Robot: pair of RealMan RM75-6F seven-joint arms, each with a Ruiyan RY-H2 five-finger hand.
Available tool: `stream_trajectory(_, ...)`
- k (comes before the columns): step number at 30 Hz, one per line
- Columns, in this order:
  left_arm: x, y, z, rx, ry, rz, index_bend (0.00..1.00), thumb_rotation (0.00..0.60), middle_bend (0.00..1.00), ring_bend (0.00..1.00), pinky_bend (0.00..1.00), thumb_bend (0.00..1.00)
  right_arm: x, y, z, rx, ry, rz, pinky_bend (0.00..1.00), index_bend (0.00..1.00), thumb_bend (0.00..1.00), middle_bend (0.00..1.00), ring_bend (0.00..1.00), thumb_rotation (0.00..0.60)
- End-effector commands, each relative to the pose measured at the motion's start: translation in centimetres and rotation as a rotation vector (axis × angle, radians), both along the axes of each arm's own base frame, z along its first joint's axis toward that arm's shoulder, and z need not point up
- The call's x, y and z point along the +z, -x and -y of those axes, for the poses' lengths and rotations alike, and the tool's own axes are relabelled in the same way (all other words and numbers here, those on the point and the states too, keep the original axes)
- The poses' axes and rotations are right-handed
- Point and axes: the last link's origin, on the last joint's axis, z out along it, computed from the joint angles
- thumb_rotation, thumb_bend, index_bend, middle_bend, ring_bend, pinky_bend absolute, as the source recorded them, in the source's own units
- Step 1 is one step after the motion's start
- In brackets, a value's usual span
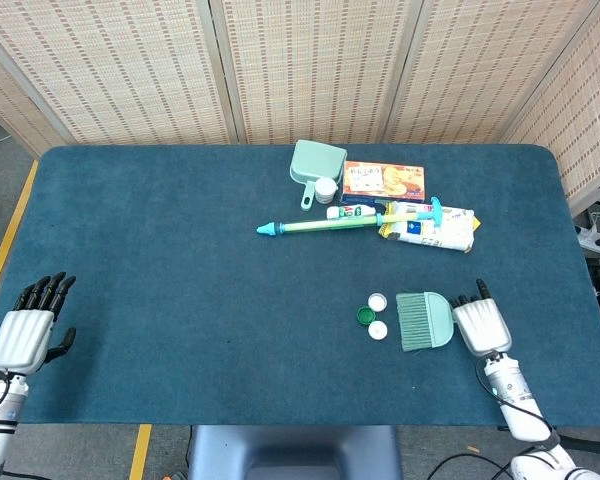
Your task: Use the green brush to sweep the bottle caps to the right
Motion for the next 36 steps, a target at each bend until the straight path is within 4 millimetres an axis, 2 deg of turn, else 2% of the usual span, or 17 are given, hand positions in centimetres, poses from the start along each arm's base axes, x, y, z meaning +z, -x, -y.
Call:
stream_trajectory(1, -0.1, 0.0, 0.0, 0.001, 0.002, 0.001, 0.0, 0.6, 0.0, 0.0, 0.11, 0.4, 2.8, -3.0, 0.5, 0.13, 0.03, -0.1, 0.31, 1.0, 0.37, 0.88, 0.59, 0.6)
stream_trajectory(6, -0.1, -0.1, 0.0, -0.004, 0.002, 0.002, 0.0, 0.6, 0.0, 0.0, 0.11, 0.4, 5.5, -8.6, 0.3, 0.251, 0.058, -0.177, 0.31, 1.0, 0.37, 0.88, 0.59, 0.6)
stream_trajectory(9, -0.1, -0.1, 0.0, -0.004, 0.005, 0.003, 0.0, 0.6, 0.0, 0.0, 0.11, 0.39, 6.0, -11.5, 0.2, 0.291, 0.035, -0.219, 0.31, 1.0, 0.37, 0.88, 0.59, 0.6)
stream_trajectory(12, -0.2, -0.2, 0.0, -0.006, 0.01, 0.003, 0.0, 0.6, 0.0, 0.0, 0.11, 0.39, 5.6, -14.8, 0.3, 0.341, 0.003, -0.31, 0.31, 1.0, 0.37, 0.88, 0.59, 0.6)
stream_trajectory(14, -0.2, -0.3, 0.0, -0.01, 0.011, 0.005, 0.0, 0.6, 0.0, 0.0, 0.11, 0.39, 4.8, -17.4, 0.5, 0.372, -0.022, -0.387, 0.31, 1.0, 0.37, 0.88, 0.59, 0.6)
stream_trajectory(18, 0.0, -0.4, 0.1, -0.02, 0.006, 0.008, 0.0, 0.6, 0.0, 0.0, 0.11, 0.39, 3.0, -21.2, 0.9, 0.405, -0.051, -0.495, 0.31, 1.0, 0.37, 0.88, 0.59, 0.6)
stream_trajectory(23, 0.1, -0.4, 0.2, -0.021, 0.004, 0.011, 0.0, 0.6, 0.0, 0.0, 0.11, 0.39, 2.1, -22.5, 0.9, 0.42, -0.062, -0.541, 0.31, 1.0, 0.37, 0.88, 0.59, 0.6)
stream_trajectory(25, 0.2, -0.3, 0.2, -0.019, 0.004, 0.016, 0.0, 0.6, 0.0, 0.0, 0.11, 0.39, 0.6, -23.8, 1.0, 0.424, -0.078, -0.597, 0.31, 1.0, 0.37, 0.88, 0.59, 0.6)
stream_trajectory(27, 0.4, -0.2, 0.2, -0.016, 0.0, 0.024, 0.0, 0.6, 0.0, 0.0, 0.11, 0.4, -1.9, -24.8, 1.1, 0.417, -0.113, -0.674, 0.31, 1.0, 0.37, 0.88, 0.59, 0.6)
stream_trajectory(30, 0.5, -0.1, 0.3, -0.017, 0.003, 0.026, 0.0, 0.6, 0.0, 0.0, 0.11, 0.4, -3.5, -25.2, 1.4, 0.372, -0.119, -0.728, 0.31, 1.0, 0.37, 0.88, 0.59, 0.6)
stream_trajectory(36, 0.4, -0.1, 0.2, -0.015, 0.009, 0.025, 0.0, 0.6, 0.0, 0.0, 0.11, 0.4, -4.8, -25.4, 2.0, 0.331, -0.111, -0.817, 0.31, 1.0, 0.37, 0.88, 0.59, 0.6)
